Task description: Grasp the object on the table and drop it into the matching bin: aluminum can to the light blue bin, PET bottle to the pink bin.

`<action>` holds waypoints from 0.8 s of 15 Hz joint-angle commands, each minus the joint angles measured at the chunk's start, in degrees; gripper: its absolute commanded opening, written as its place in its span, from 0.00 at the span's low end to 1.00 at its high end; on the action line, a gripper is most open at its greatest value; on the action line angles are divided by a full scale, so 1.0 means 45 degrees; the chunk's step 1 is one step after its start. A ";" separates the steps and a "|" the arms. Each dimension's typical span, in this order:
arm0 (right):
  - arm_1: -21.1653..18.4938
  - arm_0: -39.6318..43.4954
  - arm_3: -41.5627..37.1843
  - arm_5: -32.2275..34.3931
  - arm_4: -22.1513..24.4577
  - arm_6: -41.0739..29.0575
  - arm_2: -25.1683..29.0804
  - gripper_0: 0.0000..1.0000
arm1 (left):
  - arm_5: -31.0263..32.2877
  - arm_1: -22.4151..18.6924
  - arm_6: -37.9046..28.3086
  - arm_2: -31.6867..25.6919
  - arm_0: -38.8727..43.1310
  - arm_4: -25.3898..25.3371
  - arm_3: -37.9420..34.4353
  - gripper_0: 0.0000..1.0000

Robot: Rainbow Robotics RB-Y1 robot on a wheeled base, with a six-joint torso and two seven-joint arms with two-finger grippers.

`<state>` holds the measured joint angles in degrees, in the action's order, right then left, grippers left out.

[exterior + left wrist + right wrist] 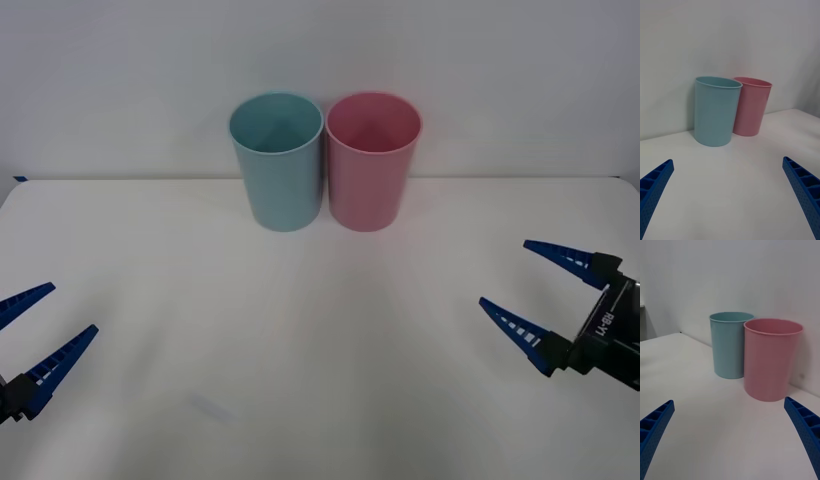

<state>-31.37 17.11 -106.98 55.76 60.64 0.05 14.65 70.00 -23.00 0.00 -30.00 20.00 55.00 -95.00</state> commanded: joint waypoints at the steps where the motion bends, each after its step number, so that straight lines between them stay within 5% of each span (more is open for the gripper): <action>1: 0.0566 0.0183 0.0511 0.1242 0.0002 -0.0149 0.0806 1.00 | 0.0000 0.0000 0.0000 0.0000 0.0000 0.0000 0.0000 1.00; 12: 0.0937 0.0964 0.0941 0.1906 -0.0135 -0.0617 0.1724 1.00 | 0.0000 0.0000 0.0000 0.0000 0.0000 0.0000 0.0000 1.00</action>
<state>-27.23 21.16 -102.75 64.34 60.22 -2.72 22.35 70.00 -23.00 0.00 -30.00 20.00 55.00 -95.00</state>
